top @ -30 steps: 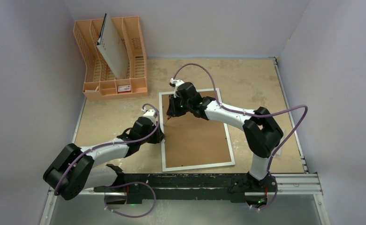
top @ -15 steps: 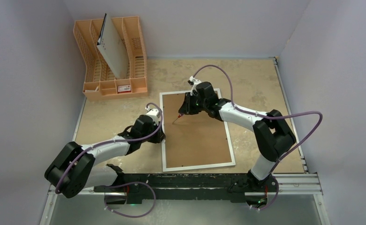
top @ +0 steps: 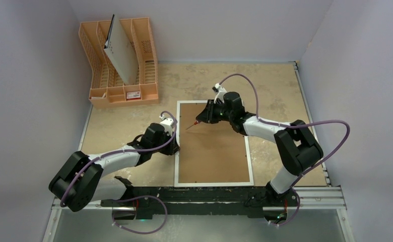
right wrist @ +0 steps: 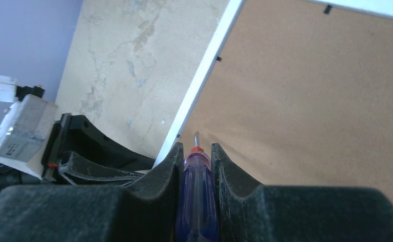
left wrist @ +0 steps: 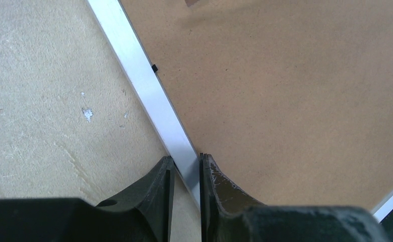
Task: Take the photo out of the frame
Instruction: Release the photo frame item from the photo frame, then adjust the screwdriver, then release the photo frame item from the photo frame.
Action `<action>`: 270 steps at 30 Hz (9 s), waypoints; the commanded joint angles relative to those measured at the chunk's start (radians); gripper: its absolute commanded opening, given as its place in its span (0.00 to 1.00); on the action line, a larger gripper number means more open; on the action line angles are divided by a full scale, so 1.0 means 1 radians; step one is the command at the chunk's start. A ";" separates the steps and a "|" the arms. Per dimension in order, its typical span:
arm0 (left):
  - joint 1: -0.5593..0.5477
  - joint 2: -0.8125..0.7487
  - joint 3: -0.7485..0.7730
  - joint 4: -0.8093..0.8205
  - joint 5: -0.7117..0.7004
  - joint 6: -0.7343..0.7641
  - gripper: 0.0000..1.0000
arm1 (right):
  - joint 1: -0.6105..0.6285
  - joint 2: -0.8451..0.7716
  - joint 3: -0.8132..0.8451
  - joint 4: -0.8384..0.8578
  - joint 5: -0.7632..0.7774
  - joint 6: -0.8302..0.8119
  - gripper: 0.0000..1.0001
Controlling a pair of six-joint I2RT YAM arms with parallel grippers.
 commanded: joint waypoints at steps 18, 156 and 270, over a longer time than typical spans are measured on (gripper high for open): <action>-0.008 -0.001 0.002 -0.017 0.066 -0.013 0.00 | 0.046 0.046 -0.053 0.206 -0.157 -0.032 0.00; -0.046 -0.113 0.263 0.018 0.335 0.485 0.20 | -0.010 -0.235 -0.034 0.165 -0.386 -0.066 0.00; 0.281 0.235 0.275 0.019 0.127 0.021 0.50 | -0.080 0.313 0.512 -0.436 -0.378 -0.527 0.00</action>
